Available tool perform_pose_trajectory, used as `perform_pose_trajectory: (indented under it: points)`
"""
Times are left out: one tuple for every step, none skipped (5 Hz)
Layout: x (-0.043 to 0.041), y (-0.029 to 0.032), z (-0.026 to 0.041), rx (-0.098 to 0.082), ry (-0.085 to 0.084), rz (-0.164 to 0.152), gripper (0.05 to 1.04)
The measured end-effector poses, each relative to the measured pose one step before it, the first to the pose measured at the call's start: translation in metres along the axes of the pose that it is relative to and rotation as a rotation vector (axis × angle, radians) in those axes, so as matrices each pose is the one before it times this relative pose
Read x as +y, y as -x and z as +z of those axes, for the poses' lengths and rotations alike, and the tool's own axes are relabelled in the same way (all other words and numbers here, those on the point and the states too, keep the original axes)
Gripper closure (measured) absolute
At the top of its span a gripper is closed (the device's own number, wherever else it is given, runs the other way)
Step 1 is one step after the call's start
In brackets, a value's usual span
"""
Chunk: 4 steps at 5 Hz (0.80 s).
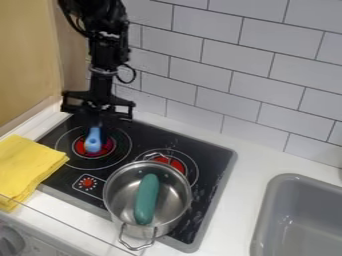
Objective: Move the blue spoon to the left burner
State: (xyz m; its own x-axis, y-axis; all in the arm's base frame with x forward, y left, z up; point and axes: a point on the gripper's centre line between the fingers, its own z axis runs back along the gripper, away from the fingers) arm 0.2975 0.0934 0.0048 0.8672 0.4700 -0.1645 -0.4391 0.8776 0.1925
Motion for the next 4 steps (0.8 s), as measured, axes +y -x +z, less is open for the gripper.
perform_pose_trajectory:
  points:
    - [0.00442,-0.00485,-0.0007,-0.0068,0.0141,0.0204,0.789]
    - [-0.00056,-0.00363,0.00028,0.0006,0.001,-0.0044,0.728]
    - [-0.00028,-0.00372,0.0014,0.0281,0.004,-0.013,0.458]
    - [0.00657,0.00424,0.00183,-0.0146,-0.0152,0.0907,0.189]
